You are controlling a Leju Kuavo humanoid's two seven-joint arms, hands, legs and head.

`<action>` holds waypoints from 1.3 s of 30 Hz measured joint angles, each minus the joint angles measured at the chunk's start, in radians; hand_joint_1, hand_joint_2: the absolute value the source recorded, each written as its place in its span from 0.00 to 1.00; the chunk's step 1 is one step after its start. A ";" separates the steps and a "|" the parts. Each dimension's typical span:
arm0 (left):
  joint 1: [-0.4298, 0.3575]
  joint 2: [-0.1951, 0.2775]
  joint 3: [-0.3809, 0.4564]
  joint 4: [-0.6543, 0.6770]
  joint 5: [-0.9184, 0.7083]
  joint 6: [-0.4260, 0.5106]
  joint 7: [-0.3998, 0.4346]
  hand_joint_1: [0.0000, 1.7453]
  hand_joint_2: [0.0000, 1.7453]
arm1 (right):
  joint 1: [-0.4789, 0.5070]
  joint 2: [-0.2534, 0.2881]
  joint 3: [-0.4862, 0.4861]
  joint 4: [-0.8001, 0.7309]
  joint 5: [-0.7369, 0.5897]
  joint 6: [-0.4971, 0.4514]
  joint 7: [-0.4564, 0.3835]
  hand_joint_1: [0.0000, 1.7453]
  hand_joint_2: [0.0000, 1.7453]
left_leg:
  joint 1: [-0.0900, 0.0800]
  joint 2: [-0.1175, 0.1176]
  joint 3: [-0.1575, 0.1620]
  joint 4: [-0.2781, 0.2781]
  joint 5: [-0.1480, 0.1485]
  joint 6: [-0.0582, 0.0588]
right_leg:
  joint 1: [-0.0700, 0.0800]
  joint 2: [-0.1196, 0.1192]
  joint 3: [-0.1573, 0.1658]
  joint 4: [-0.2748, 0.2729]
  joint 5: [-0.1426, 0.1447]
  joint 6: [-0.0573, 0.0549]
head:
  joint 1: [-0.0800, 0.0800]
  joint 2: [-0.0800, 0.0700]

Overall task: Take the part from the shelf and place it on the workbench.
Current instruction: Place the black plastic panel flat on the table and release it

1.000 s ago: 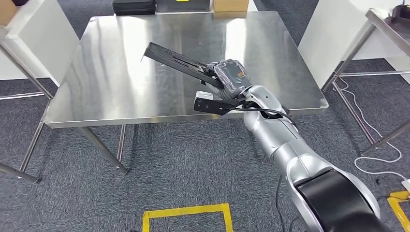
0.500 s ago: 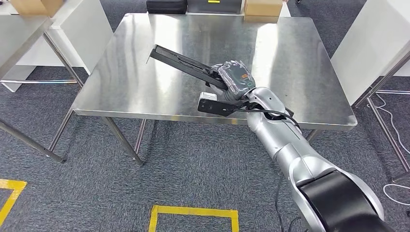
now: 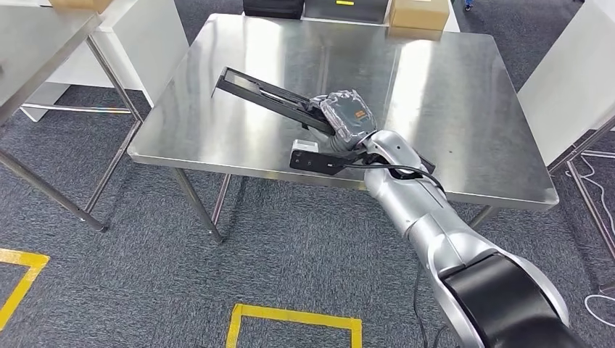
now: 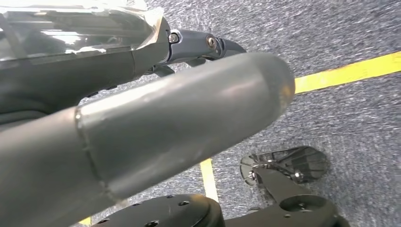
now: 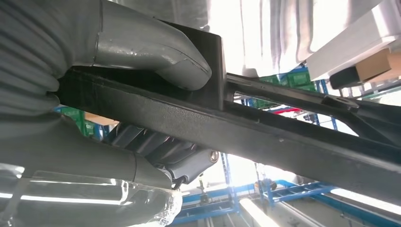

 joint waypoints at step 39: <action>0.007 -0.005 0.041 -0.001 -0.004 -0.015 -0.094 0.00 0.00 | 0.062 -0.031 -0.024 0.057 0.040 -0.030 0.020 1.00 1.00 | -0.008 -0.032 0.083 -0.041 -0.042 0.027 | -0.001 0.039 -0.105 0.164 -0.122 0.001 | 0.005 0.000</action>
